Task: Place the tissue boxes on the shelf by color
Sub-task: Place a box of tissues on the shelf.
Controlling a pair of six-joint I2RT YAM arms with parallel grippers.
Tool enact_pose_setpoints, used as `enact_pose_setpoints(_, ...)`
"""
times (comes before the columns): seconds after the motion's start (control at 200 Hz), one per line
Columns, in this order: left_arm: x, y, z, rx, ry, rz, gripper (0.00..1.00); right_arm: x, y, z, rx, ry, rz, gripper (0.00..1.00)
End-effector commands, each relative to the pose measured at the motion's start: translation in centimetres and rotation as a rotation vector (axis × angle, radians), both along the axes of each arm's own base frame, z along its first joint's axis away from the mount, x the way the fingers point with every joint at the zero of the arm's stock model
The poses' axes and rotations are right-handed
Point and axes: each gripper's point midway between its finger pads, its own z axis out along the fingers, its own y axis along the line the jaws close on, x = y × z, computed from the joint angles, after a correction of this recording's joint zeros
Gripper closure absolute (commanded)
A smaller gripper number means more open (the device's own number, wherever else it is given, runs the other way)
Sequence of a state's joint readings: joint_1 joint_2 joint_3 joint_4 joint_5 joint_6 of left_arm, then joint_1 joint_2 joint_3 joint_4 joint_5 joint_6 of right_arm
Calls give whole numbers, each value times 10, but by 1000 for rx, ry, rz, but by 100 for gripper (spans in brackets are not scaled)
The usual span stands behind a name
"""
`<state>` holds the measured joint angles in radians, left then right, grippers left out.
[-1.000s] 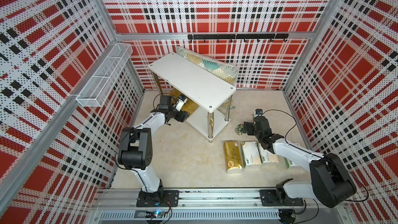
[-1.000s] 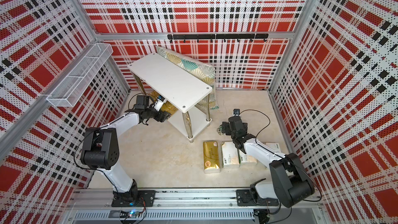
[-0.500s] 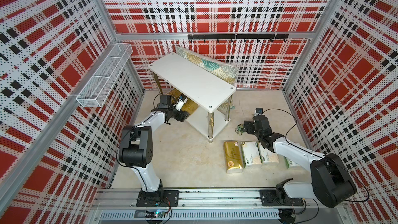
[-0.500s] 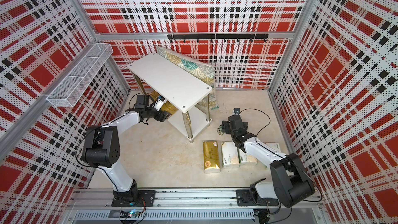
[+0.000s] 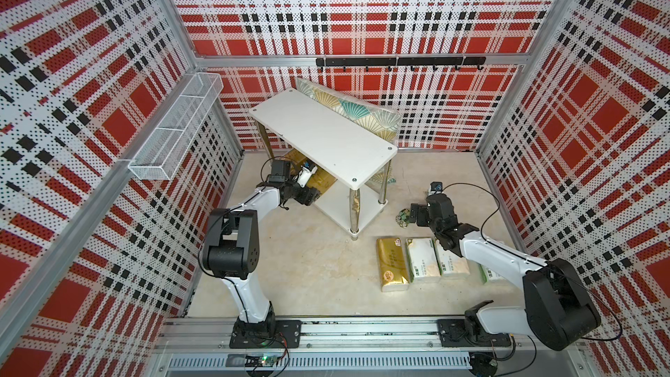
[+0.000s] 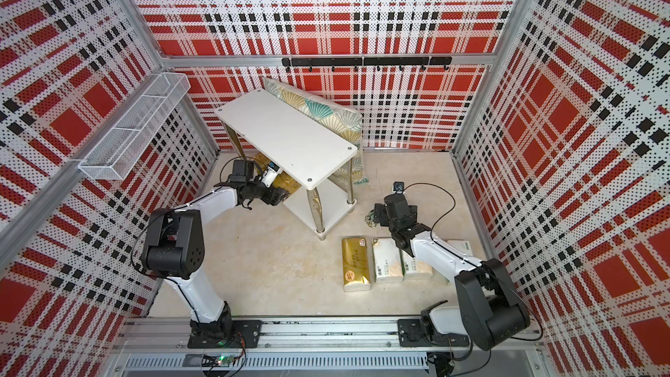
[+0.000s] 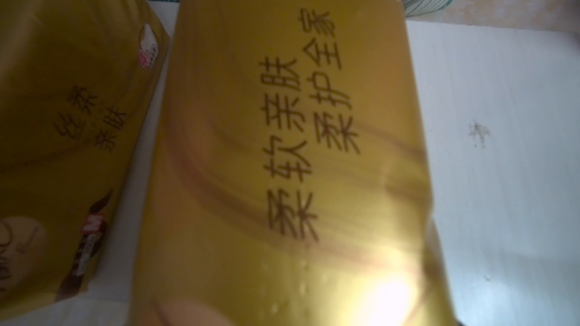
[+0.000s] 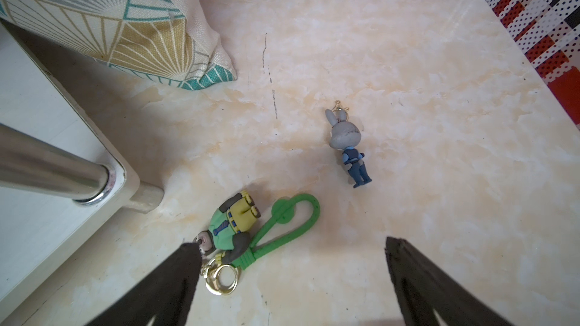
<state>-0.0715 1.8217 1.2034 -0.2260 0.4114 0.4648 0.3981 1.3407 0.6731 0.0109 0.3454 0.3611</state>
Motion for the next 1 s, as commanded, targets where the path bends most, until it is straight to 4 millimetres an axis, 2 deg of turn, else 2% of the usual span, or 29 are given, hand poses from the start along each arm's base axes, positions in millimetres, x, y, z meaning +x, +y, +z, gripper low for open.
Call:
enact_pose_setpoints(0.0,11,-3,7,-4,-38,-22,22,5,3,11,13,-29,-6,0)
enact_pose_setpoints(0.381,16,-10,8,-25,-35,-46,22,6,4,12,14,-28,-6,0)
enact_pose_setpoints(0.742,13,-12,-10,-15,13,-57,21,6,3,12,6,-28,-5,0)
enact_pose_setpoints(0.997,10,-11,-9,-7,20,-58,18,7,4,11,8,-29,-4,0)
